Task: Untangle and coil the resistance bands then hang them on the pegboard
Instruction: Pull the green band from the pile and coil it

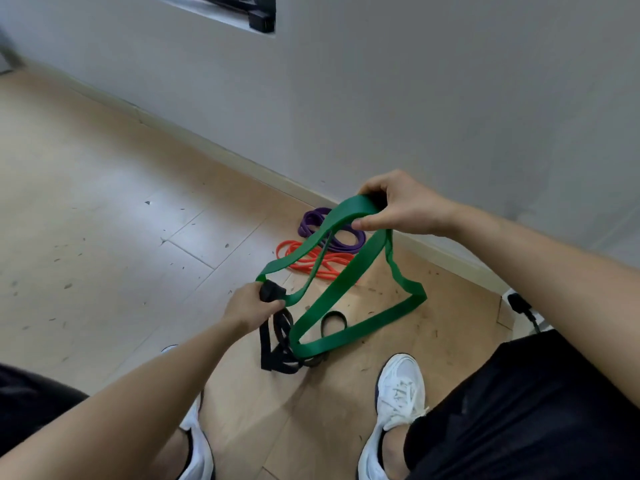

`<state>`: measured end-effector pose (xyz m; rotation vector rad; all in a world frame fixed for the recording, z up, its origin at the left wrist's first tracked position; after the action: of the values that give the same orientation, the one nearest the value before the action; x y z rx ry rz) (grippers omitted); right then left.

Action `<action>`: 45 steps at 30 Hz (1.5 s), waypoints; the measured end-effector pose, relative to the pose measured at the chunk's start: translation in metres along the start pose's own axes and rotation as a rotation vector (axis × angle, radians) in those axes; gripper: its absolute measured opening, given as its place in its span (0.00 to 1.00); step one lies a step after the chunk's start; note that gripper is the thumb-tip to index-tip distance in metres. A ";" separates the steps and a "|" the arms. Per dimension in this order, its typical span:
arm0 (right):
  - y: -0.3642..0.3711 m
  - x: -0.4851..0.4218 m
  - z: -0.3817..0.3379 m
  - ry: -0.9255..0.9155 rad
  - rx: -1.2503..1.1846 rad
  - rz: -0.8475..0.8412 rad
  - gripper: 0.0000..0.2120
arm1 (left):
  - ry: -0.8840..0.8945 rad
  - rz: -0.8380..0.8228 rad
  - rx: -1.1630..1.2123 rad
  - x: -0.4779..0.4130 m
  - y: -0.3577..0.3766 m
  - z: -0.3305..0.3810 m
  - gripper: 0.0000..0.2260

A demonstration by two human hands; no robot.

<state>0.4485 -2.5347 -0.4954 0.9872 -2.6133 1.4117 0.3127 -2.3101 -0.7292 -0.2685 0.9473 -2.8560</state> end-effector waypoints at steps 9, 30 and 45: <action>0.000 -0.001 0.004 -0.015 0.028 0.047 0.19 | 0.256 -0.280 -0.411 0.000 -0.080 0.051 0.11; 0.035 -0.011 0.010 0.094 0.482 0.011 0.18 | 0.543 0.429 0.456 0.017 -0.200 0.134 0.06; 0.024 -0.012 -0.006 0.075 0.303 0.135 0.18 | -0.039 -0.351 -0.392 0.005 -0.125 0.000 0.23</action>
<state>0.4441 -2.5147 -0.5133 0.7710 -2.5027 1.8793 0.3002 -2.2110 -0.6530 -0.5766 1.5928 -2.9193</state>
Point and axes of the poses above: each hand's wrist, its own x-axis away from the middle knuckle, its own y-axis out of the palm, z = x × y, the point moved 3 cm from there along -x, towards the middle knuckle, and after that the axes turned 15 degrees about y, right-handed, at the moved point
